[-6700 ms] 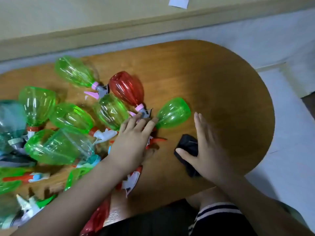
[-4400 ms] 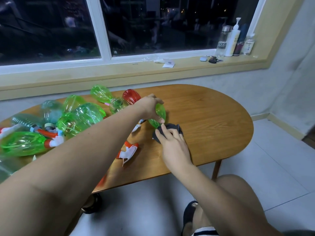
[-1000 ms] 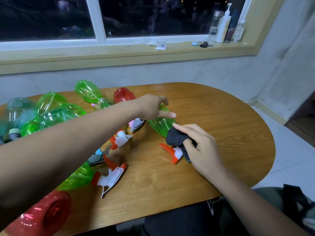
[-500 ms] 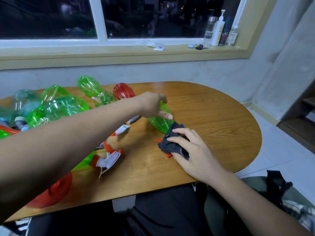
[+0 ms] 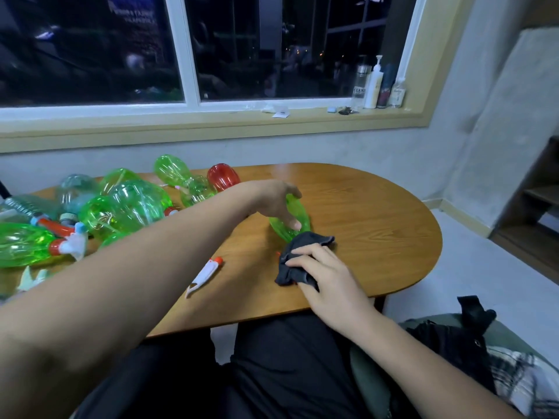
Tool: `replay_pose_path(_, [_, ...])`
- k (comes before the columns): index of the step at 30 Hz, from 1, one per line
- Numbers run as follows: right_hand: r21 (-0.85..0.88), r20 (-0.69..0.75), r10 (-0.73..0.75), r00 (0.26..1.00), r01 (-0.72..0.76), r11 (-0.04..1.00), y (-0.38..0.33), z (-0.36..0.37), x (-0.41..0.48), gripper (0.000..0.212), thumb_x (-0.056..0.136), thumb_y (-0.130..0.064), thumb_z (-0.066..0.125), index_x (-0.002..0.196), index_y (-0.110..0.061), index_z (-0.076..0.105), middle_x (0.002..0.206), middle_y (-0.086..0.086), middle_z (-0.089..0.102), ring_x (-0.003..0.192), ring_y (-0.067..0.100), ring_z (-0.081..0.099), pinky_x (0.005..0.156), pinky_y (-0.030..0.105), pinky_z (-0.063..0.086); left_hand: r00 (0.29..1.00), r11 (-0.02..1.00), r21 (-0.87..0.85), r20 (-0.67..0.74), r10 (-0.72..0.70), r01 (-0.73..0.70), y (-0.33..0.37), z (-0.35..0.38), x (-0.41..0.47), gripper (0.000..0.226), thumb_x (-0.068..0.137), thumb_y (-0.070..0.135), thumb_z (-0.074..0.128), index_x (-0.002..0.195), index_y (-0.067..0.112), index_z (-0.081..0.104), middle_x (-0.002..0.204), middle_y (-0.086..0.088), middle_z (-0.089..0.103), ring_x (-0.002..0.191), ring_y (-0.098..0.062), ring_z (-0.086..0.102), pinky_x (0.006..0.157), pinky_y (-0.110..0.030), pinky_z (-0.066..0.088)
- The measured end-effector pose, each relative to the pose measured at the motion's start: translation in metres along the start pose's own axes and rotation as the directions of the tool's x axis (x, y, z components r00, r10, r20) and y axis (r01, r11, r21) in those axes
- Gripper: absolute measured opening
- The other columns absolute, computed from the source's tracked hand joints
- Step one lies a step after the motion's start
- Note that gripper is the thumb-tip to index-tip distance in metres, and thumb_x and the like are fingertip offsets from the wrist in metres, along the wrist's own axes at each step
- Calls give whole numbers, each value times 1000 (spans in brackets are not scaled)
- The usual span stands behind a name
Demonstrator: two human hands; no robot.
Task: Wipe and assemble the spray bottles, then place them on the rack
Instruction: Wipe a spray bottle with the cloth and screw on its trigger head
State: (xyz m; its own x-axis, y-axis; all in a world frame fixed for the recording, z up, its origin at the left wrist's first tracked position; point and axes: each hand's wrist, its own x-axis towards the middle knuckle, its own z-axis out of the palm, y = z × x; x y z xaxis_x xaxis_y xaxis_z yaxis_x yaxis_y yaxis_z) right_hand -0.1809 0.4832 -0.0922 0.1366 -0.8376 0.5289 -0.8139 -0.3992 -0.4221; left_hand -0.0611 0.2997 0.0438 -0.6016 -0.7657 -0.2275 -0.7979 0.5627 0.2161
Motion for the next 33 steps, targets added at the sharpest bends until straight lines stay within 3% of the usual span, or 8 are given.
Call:
replay_pose_path(3, [75, 93, -22, 995, 15, 997, 4, -11, -4, 36, 92, 1, 72, 123, -18, 74, 131, -11, 60, 132, 7, 52, 111, 20, 38, 1000, 999, -49, 30, 8, -6, -2, 4, -2, 87, 84, 54, 84, 159, 38, 41, 165, -2, 41, 149, -32, 41, 112, -44, 39])
replay_pose_path(6, [51, 71, 18, 997, -21, 998, 19, -23, -7, 35, 88, -3, 74, 118, -22, 74, 124, -15, 60, 124, 6, 57, 105, 27, 46, 999, 994, -107, 42, 24, -19, -5, 11, -3, 70, 90, 50, 80, 152, 45, 48, 162, -2, 44, 146, -33, 42, 112, -43, 41])
replay_pose_path(10, [-17, -31, 135, 990, -135, 991, 36, -32, 1, 34, 86, -3, 73, 113, -23, 72, 117, -17, 58, 115, 8, 60, 99, 39, 52, 999, 985, -168, 10, 41, -39, -7, 15, -6, 62, 92, 46, 80, 148, 44, 54, 158, -3, 48, 145, -32, 44, 102, -34, 36])
replay_pose_path(16, [-90, -25, -77, 997, 74, 993, 17, 3, 11, 36, 90, 2, 74, 122, -14, 73, 123, -4, 61, 121, 18, 53, 103, 33, 48, 999, 988, -148, 2, 36, -35, -4, 16, -9, 61, 94, 46, 78, 149, 44, 53, 160, -2, 46, 146, -32, 43, 110, -42, 38])
replay_pose_path(25, [-50, 20, -180, 983, 181, 982, 18, -4, -3, 27, 97, -4, 69, 121, -15, 75, 126, -6, 64, 121, 15, 56, 103, 26, 45, 999, 996, -85, -20, 35, -36, -3, 21, -13, 59, 96, 49, 73, 151, 47, 50, 157, -7, 26, 146, -40, 36, 119, -53, 35])
replay_pose_path(29, [-55, -22, -12, 1000, 10, 998, 44, -26, -11, 28, 90, -2, 74, 113, -18, 76, 118, -13, 62, 120, 10, 58, 100, 34, 51, 996, 998, -50, -72, 46, -50, -10, 30, -12, 63, 95, 60, 69, 152, 44, 48, 156, -7, 31, 143, -39, 42, 117, -53, 39])
replay_pose_path(33, [46, -229, 213, 950, -208, 977, 59, -40, -4, 32, 86, 3, 77, 105, -23, 78, 114, -17, 66, 112, -6, 60, 92, 7, 43, 973, 991, 109, -208, 97, -75, -15, 44, -16, 77, 89, 67, 72, 155, 35, 47, 156, -3, 37, 144, -32, 39, 113, -56, 43])
